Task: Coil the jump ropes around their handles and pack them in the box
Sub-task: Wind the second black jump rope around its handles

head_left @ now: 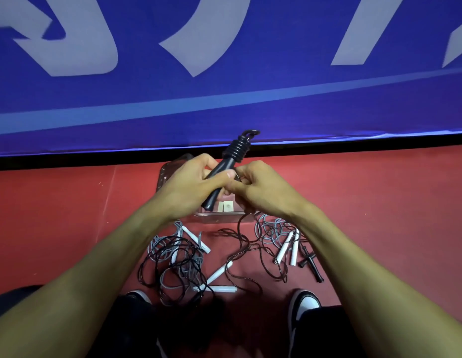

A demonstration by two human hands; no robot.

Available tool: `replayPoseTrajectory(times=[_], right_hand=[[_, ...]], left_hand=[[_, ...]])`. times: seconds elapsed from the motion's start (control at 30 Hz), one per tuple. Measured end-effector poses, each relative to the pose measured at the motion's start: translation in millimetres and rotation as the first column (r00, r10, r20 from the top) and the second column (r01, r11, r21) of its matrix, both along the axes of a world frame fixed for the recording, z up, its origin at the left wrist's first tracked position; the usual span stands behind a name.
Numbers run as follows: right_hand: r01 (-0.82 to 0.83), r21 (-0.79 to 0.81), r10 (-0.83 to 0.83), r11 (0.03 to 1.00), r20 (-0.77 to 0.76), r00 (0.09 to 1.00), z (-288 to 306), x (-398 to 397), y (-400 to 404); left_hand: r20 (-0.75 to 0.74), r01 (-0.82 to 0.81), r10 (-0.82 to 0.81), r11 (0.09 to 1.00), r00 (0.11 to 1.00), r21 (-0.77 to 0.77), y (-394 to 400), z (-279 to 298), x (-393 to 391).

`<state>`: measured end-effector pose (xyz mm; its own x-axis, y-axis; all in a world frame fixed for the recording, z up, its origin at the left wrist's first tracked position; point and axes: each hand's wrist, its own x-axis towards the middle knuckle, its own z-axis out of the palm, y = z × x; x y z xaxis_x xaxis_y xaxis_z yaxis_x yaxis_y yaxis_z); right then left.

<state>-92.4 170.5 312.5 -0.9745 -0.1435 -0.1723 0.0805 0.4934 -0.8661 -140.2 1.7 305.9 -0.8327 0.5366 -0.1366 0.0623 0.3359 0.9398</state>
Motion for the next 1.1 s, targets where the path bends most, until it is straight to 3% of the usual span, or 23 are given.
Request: replayPoseTrajectory(times=[0.13,0.2,0.37,0.63,0.77,0.87,0.97,1.03,1.1], right_hand=[[0.06,-0.162,-0.047,0.985,0.085,0.995,4.0,-4.0,-2.0],[0.053,-0.101,-0.044,0.994,0.091,0.995,1.8,-5.8,1.8],[-0.028,0.161,0.01,0.987,0.108,0.994,-16.2,-6.7,11.5],[0.073,0.128,-0.081,0.989,0.063,0.995,-8.3,-3.3,1.9],[0.072,0.267,-0.069,0.961,-0.021,0.997,-8.0,-2.2,-1.6],[0.067,0.296,-0.057,0.953,-0.042,0.997,-12.7,-5.0,-3.3],[0.047,0.282,-0.048,0.958,-0.006,0.999,-15.6,-6.5,-2.2],[0.015,0.232,-0.024,0.973,0.036,0.999,-16.4,-5.4,-0.7],[-0.001,0.217,-0.015,0.976,0.072,0.997,-16.6,-5.5,3.0]], left_hand=[[0.009,-0.037,0.037,0.999,0.999,-0.012,-7.1,5.9,-1.9],[0.032,-0.011,0.012,1.0,0.999,-0.029,-8.0,2.4,-1.1],[0.157,0.007,-0.027,0.992,0.987,0.126,-1.5,-1.3,5.2],[0.049,0.032,-0.036,0.996,0.998,0.084,5.0,-3.4,6.5],[0.007,0.102,-0.102,0.995,0.995,0.001,0.0,-0.8,3.8],[0.045,0.066,-0.066,0.998,0.997,0.014,-1.3,-0.7,4.7],[0.146,0.125,-0.13,0.991,0.981,0.049,-1.4,-0.3,7.5],[0.034,0.155,-0.154,0.987,0.987,-0.038,-0.8,-0.7,9.0],[-0.107,0.088,-0.098,0.992,0.989,-0.092,0.1,-3.9,8.2]])
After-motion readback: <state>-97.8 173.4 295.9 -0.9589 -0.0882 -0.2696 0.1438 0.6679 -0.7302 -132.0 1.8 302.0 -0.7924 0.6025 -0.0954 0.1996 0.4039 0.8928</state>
